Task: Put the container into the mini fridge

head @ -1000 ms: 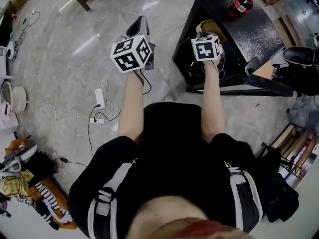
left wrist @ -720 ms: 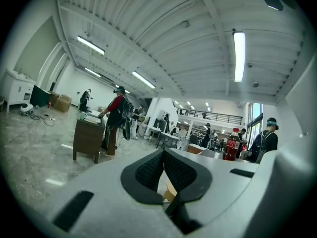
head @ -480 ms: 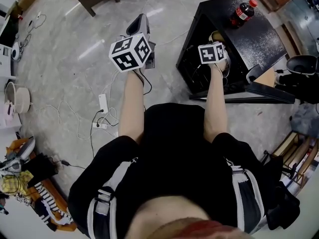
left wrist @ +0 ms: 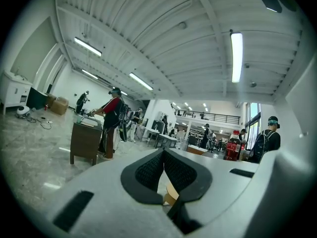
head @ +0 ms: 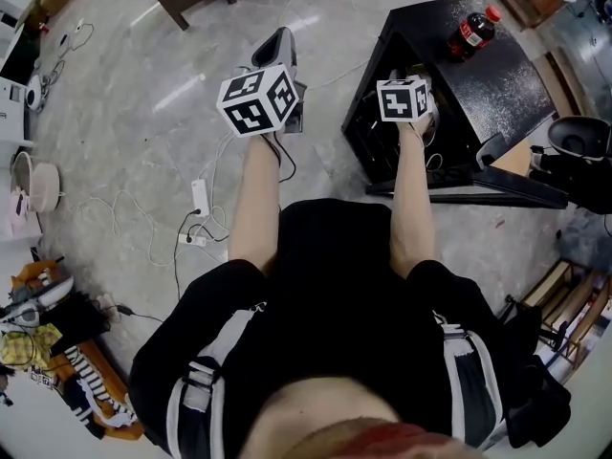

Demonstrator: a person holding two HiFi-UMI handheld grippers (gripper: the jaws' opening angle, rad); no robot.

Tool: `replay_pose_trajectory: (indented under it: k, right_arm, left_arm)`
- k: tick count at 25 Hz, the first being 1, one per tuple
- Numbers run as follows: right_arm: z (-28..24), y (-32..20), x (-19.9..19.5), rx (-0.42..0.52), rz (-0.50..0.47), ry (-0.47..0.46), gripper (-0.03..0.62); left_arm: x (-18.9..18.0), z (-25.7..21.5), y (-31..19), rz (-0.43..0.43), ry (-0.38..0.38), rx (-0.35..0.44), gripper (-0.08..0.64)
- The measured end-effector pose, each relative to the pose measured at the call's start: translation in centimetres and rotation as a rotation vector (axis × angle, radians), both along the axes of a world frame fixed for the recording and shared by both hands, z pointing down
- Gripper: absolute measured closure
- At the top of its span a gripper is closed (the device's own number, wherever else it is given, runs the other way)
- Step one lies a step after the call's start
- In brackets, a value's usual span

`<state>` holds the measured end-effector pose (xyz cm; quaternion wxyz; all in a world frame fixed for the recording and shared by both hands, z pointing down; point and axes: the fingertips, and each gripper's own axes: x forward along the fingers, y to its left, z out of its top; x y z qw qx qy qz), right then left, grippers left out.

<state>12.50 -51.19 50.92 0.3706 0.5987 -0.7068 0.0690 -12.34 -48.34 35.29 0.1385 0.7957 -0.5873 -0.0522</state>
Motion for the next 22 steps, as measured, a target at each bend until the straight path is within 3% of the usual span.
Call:
replay_pose_trajectory:
  k: [3, 7, 11, 13, 16, 22]
  right_arm:
    - [-3.1, -0.5, -3.5, 0.092, -0.104, -0.156, 0.561]
    - [-10.9, -0.3, -7.3, 0.369, -0.264, -0.325, 0.574]
    - [-17.1, 0.9, -9.4, 0.559, -0.344, -0.638, 0.575]
    - [-18.7, 1.2, -9.9, 0.604, -0.359, -0.728, 0.577]
    - [-19.6, 1.3, -10.7, 0.603, -0.367, -0.774, 0.578]
    - [-19.3, 0.9, -11.7, 0.577, -0.382, -0.72, 0.581]
  left_arm:
    - [0.2, 0.2, 0.0, 0.004, -0.004, -0.001, 0.552]
    - [0.0, 0.4, 0.0, 0.003, -0.016, -0.005, 0.552]
    - [-0.2, 0.0, 0.0, -0.005, -0.05, 0.005, 0.552]
    - [-0.2, -0.5, 0.1, -0.02, -0.069, 0.021, 0.552]
    - [-0.3, -1.0, 0.3, -0.034, -0.091, 0.041, 0.552]
    - [-0.7, -1.4, 0.1, -0.04, -0.1, 0.054, 0.552]
